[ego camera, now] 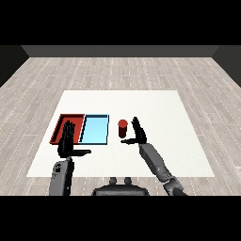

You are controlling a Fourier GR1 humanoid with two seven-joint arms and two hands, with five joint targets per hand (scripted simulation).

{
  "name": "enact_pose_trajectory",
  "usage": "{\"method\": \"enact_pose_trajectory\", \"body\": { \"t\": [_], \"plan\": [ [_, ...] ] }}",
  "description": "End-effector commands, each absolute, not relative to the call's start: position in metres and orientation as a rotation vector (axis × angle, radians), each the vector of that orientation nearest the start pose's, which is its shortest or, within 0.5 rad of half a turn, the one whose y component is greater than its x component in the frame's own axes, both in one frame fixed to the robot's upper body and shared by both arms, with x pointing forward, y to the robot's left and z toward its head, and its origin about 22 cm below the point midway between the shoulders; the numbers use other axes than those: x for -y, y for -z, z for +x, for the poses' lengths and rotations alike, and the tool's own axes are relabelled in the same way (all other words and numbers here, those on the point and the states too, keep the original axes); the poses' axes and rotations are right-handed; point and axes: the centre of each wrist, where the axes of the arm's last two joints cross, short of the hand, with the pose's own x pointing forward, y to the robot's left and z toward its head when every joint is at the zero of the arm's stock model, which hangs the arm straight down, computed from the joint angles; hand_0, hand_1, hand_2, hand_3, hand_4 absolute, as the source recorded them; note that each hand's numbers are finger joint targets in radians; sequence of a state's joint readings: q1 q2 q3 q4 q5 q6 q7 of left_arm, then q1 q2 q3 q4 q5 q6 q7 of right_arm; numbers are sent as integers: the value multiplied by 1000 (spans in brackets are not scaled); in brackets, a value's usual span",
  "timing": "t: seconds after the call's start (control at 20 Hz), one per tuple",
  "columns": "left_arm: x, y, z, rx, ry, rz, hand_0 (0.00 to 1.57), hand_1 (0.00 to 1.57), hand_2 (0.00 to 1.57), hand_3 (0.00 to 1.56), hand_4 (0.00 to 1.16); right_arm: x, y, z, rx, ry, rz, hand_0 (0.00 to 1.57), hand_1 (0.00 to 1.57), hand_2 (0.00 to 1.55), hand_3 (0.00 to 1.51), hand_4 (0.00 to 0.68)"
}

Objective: Pick the red can and put it in the red box

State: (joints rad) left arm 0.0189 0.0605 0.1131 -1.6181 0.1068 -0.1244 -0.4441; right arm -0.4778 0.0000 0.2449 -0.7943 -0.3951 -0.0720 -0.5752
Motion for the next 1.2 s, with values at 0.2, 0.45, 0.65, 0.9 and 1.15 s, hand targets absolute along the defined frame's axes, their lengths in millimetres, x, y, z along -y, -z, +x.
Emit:
{"method": "enact_pose_trajectory", "body": {
  "t": [0.2,0.45,0.65,0.9,1.15],
  "plan": [
    [-277,-4,232,2064,-25,-5,0,0,0,0,0,132,83,329,1682,32,340,0,0,0,0,0],
    [-266,-35,243,2066,-54,-31,0,0,0,0,0,117,70,329,1676,14,363,0,0,0,0,0],
    [-278,-13,216,2054,-43,-22,0,0,0,0,0,110,56,346,1664,41,337,0,0,0,0,0],
    [-267,-17,238,2066,-47,-5,0,0,0,0,0,101,53,353,1673,26,338,0,0,0,0,0],
    [-280,-21,210,2070,-32,-25,0,0,0,0,0,106,66,346,1663,0,333,0,0,0,0,0]
  ]
}}
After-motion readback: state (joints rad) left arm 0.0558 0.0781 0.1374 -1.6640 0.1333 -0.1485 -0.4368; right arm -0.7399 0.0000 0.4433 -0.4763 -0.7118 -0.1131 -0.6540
